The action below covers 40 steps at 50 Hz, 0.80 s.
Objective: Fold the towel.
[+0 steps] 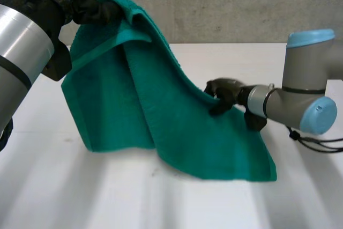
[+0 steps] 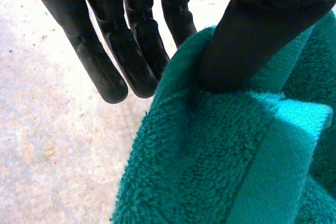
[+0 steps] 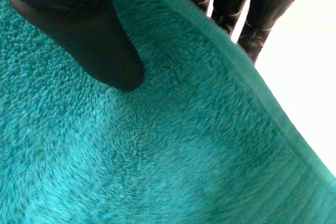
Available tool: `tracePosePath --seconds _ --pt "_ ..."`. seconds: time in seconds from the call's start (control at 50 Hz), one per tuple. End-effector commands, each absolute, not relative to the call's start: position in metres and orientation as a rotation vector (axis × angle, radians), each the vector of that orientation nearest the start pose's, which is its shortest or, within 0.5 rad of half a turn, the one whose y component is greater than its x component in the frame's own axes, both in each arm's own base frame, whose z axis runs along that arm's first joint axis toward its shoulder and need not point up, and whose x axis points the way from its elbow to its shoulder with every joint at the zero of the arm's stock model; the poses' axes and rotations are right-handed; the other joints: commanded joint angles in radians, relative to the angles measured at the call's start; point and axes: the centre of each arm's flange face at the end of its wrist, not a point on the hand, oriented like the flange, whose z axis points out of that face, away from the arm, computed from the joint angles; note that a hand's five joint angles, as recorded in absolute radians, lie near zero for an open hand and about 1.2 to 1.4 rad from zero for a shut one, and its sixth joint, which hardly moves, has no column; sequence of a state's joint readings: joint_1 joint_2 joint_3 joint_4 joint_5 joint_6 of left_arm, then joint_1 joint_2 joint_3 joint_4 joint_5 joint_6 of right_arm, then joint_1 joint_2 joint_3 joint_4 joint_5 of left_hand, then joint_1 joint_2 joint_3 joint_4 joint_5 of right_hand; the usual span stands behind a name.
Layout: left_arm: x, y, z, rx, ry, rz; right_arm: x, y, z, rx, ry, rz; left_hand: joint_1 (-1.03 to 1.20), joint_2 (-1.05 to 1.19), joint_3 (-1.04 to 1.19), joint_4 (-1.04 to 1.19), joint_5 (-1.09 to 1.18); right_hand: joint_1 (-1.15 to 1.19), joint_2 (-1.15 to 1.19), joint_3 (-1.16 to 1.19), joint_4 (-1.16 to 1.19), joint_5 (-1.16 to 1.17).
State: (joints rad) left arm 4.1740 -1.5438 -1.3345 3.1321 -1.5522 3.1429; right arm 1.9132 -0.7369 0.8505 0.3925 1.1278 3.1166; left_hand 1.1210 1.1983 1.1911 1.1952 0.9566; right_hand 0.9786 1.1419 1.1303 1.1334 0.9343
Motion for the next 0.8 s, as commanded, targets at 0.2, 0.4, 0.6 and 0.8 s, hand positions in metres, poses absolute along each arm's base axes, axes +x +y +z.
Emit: tracePosePath --seconds 0.2,0.4,0.6,0.8 --pt "-0.273 -0.311 0.427 0.419 1.625 -2.969 0.298 -0.344 0.398 -0.747 1.431 -2.583 0.275 0.198 0.205 0.201 0.265 0.418 0.254 0.266 0.263 0.287" --pt "-0.274 -0.322 0.403 0.413 1.595 -2.982 0.285 -0.317 0.382 -0.723 1.461 -2.617 0.275 0.198 0.205 0.201 0.265 0.418 0.254 0.266 0.263 0.287" --pt "-0.25 -0.329 0.275 0.472 2.079 -2.565 0.293 -0.323 0.26 -0.971 1.945 -2.204 0.275 0.198 0.205 0.201 0.265 0.418 0.254 0.266 0.263 0.287" --pt "-0.249 -0.308 0.178 0.649 2.435 -2.241 0.29 -0.319 0.152 -1.069 2.265 -1.78 0.275 0.198 0.205 0.201 0.265 0.418 0.254 0.266 0.263 0.287"
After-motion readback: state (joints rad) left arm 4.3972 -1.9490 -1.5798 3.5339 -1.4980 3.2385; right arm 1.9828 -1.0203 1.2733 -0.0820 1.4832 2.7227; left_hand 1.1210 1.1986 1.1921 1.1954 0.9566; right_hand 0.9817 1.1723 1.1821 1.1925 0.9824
